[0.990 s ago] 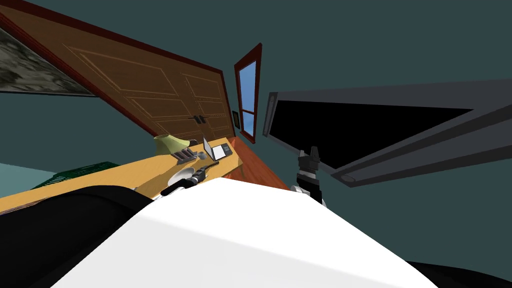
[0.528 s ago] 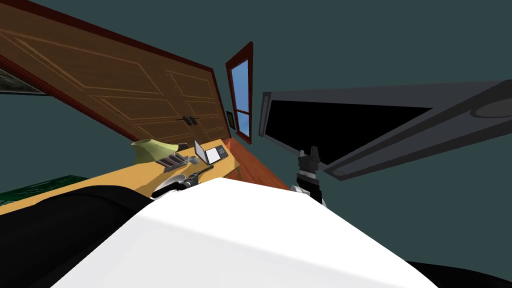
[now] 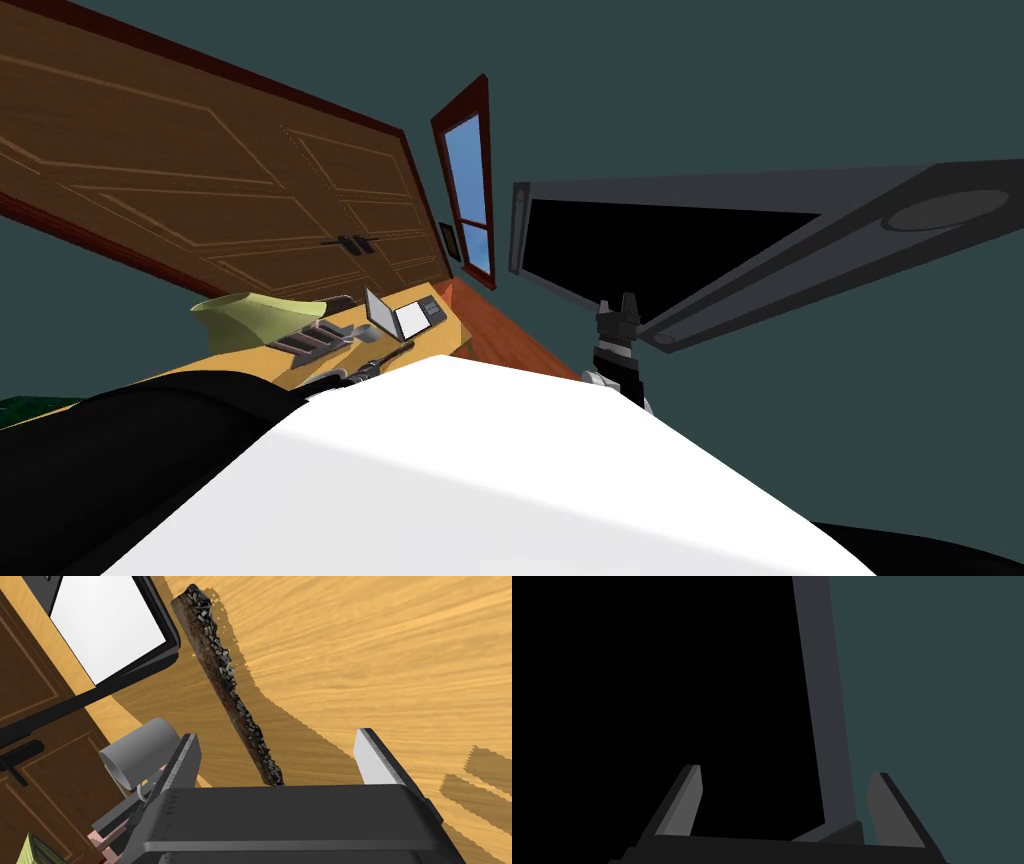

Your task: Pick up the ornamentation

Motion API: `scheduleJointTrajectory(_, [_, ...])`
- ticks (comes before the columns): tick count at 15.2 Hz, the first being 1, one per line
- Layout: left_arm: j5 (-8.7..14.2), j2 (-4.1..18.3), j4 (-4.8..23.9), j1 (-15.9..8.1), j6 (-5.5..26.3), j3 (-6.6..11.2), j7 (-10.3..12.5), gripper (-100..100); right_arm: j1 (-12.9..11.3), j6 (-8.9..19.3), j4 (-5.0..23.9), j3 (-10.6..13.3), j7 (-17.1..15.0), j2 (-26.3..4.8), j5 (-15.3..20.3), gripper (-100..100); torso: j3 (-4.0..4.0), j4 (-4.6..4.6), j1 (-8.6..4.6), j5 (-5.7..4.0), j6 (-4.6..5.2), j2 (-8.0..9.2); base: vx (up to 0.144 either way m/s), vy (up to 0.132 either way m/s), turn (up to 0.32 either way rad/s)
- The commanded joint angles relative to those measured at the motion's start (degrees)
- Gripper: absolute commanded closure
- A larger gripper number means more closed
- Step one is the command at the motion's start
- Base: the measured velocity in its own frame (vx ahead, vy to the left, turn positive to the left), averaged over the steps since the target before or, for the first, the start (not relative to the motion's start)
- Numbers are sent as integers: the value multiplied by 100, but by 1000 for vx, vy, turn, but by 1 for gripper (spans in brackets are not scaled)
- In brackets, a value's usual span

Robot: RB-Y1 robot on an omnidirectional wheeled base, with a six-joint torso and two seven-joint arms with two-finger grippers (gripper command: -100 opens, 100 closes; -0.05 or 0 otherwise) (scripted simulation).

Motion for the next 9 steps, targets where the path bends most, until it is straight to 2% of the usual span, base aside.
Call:
scheduleJointTrajectory(1, [200, 67, 286, 22, 286, 47, 101, -100, 0, 0, 0, 0, 0, 0, 0, 0, 0, 0, 0, 0, 0, 0, 86, 15, -237])
scheduleJointTrajectory(2, [200, 67, 343, 22, 325, 47, 101, -100, 0, 0, 0, 0, 0, 0, 0, 0, -2, -1, 2, 1, 2, -5, 84, 15, -191])
scheduleJointTrajectory(4, [200, 67, 343, 22, 325, 47, 101, -100, 1, 0, 0, -1, 0, 0, 0, 0, -2, -1, 1, 2, -3, -4, 52, 9, -11])
scheduleJointTrajectory(5, [388, 131, 614, 11, 507, 19, 159, -100, 1, 0, 0, -1, 0, 0, 0, 0, 1, 0, -2, 1, -4, 3, 55, -1, -131])
scheduleJointTrajectory(6, [388, 131, 614, 11, 507, 19, 159, -100, 0, 0, 0, 0, 0, 0, 0, 0, 2, 1, -4, 1, 1, 3, 64, 6, -182])
scheduleJointTrajectory(7, [565, 183, 804, -2, 684, -13, 217, -100, 0, 0, 0, 0, 0, 0, 0, 0, 1, 0, -3, -1, 1, 1, 89, 26, -216])
scheduleJointTrajectory(8, [565, 183, 877, -2, 684, -13, 217, -100, 0, 0, 0, 0, 0, 0, 0, 0, -2, 0, 3, 0, 2, -5, 95, 24, -177])
scheduleJointTrajectory(9, [729, 224, 1006, -17, 853, -47, 272, -100, 0, 0, 0, 0, 0, 0, 0, 0, -5, -2, 4, 2, 1, -9, 104, 15, -157])
